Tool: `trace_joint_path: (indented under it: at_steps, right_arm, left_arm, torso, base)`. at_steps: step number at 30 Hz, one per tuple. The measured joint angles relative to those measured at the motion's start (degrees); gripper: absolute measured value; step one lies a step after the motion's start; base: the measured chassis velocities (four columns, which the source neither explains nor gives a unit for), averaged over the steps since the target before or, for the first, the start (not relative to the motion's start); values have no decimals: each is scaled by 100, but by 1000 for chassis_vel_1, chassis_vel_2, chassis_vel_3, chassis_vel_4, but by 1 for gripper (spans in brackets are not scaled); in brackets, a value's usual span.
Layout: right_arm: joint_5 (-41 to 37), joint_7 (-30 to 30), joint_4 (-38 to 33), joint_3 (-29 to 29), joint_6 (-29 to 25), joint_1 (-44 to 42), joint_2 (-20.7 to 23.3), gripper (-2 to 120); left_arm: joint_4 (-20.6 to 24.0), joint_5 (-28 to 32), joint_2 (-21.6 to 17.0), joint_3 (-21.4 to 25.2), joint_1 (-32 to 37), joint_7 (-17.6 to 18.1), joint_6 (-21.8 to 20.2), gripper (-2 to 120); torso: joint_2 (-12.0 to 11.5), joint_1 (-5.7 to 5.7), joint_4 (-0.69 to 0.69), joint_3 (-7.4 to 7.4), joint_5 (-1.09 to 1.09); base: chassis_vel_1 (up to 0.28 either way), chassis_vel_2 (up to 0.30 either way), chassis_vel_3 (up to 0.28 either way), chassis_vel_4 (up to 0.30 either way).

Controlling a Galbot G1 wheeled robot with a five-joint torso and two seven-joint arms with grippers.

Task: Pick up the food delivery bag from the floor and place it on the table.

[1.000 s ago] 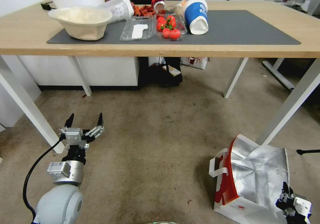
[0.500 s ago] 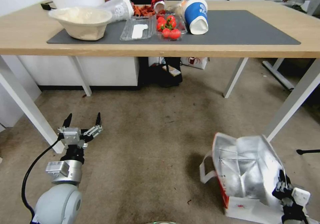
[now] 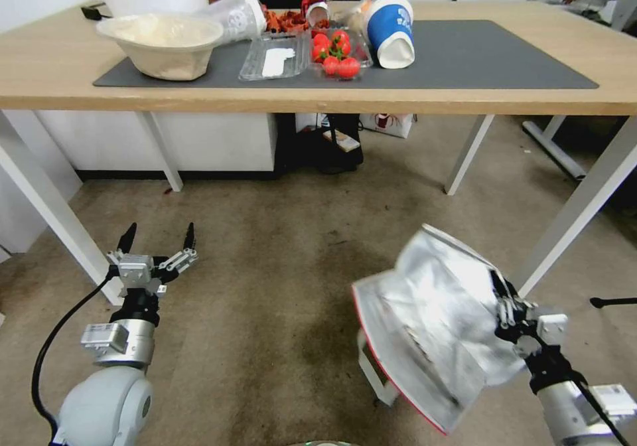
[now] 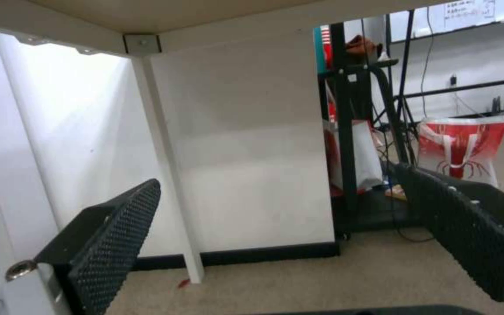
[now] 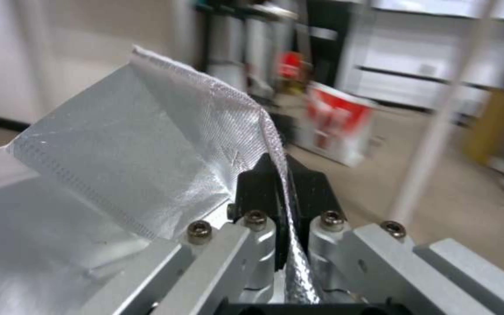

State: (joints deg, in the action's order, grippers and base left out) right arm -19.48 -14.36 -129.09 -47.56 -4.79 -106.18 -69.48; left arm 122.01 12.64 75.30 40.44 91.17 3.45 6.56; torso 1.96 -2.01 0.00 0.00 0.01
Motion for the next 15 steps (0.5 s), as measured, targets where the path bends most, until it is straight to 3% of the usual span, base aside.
trace_joint_path:
  at_steps: [15]
  right_arm:
    - [-1595, -1351, -684, -231, 607, 281, 971, 0]
  left_arm:
    - [121, 92, -19, 168, 52, 78, -48, 100]
  torso:
    - [0, 0, 0, 0, -1]
  base:
    - [0, 0, 0, 0]
